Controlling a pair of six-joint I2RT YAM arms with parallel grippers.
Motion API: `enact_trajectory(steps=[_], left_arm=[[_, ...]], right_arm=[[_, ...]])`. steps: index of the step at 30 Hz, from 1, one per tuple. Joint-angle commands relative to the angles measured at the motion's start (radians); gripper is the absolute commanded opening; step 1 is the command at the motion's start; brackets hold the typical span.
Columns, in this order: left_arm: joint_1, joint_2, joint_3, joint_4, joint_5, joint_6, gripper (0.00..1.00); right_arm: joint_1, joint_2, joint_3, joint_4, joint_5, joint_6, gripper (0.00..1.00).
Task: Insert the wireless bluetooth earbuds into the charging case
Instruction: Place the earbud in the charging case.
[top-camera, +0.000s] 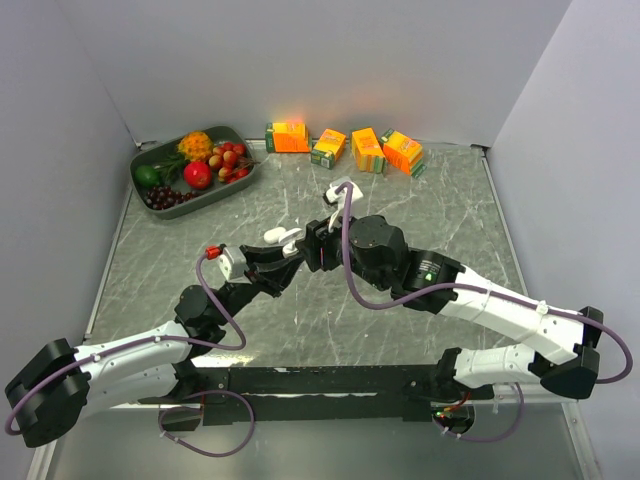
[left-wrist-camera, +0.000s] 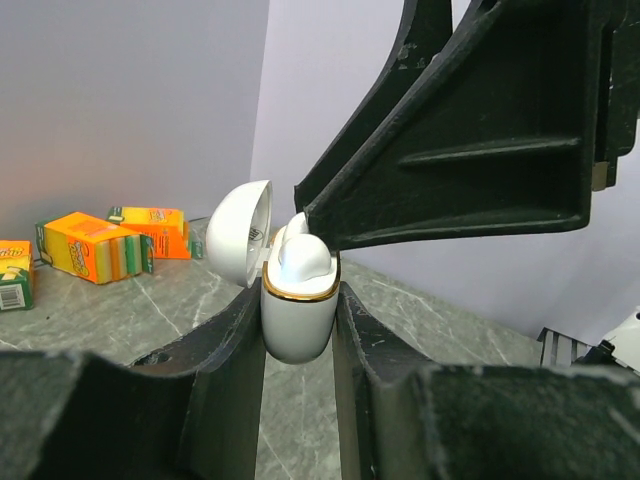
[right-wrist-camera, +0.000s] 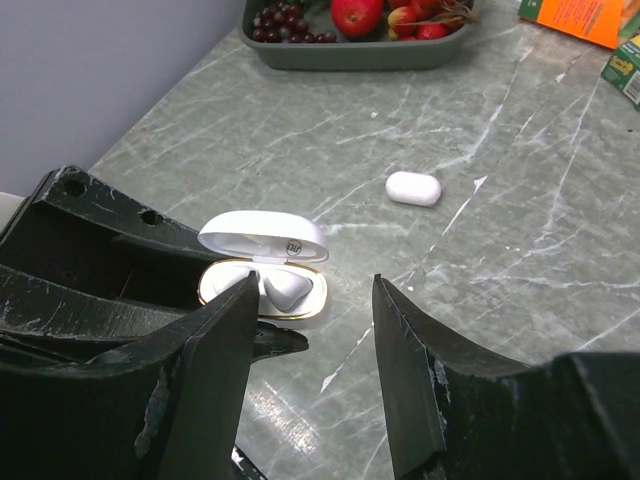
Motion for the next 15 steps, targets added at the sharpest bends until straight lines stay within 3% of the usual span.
enact_trajectory(steps=[1,8,10,11,12,14,15], left_arm=[[-0.004,-0.004,0.037,0.028,0.011,-0.017,0.01],[-0.006,-0.007,0.026,0.003,0.005,-0.014,0.01],[-0.004,-0.004,0.028,-0.017,0.008,-0.009,0.01],[-0.006,-0.003,0.029,-0.034,0.01,-0.006,0.01],[-0.006,-0.004,0.028,-0.043,0.011,-0.003,0.01],[-0.006,-0.006,0.035,-0.081,0.016,-0.002,0.01],[-0.006,-0.007,0.048,-0.124,0.021,0.001,0.01]], right_arm=[[0.006,-0.035,0.04,0.054,-0.012,-0.013,0.57],[-0.012,-0.092,0.064,0.025,0.043,-0.031,0.6],[-0.069,-0.046,0.135,-0.057,-0.013,-0.023,0.53],[-0.09,0.007,0.203,-0.094,-0.047,-0.022,0.48],[-0.122,0.036,0.24,-0.131,-0.07,-0.022,0.29],[-0.141,0.14,0.355,-0.242,-0.128,-0.043,0.17],[-0.15,0.171,0.389,-0.275,-0.141,-0.051,0.06]])
